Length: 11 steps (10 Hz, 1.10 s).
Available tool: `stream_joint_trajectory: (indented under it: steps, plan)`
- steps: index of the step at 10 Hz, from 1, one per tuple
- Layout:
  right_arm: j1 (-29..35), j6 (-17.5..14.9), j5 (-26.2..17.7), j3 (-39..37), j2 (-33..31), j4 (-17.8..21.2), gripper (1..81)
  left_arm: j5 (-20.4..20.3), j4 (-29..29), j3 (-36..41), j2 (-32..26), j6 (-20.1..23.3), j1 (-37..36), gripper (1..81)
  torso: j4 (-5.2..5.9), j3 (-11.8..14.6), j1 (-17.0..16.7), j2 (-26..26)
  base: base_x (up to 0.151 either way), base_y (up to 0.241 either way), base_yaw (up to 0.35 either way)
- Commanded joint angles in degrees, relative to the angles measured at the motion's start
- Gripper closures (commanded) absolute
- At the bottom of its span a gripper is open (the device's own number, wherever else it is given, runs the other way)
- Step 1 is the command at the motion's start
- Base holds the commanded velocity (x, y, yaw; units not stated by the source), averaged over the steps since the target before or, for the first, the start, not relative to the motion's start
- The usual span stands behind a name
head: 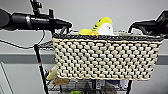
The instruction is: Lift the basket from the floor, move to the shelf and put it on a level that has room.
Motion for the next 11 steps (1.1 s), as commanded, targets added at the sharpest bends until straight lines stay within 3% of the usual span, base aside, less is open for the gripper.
stream_joint_trajectory:
  steps: [1, 5, 11]
  plan:
    - [8.4, 0.1, 1.9, -9.1, 7.8, 0.1, 81.1, -1.2, -0.7, -7.7, 5.4, 0.8, -10.0, 81.1, 0.00, 0.0, 0.0, 0.0, 0.000, 0.000, 0.000]
    - [10.2, 0.0, -0.8, -18.5, 14.9, 0.1, 81.1, 4.7, -1.4, -18.4, 10.7, 0.9, -12.2, 81.1, 0.00, 0.0, 0.0, 0.0, 0.000, 0.000, 0.000]
    - [10.3, -0.6, -4.5, -31.0, 22.0, -2.8, 81.1, 11.8, -0.1, -33.3, 16.7, 2.0, -11.9, 81.1, 0.00, 0.0, 0.0, 0.0, 0.000, 0.000, 0.000]
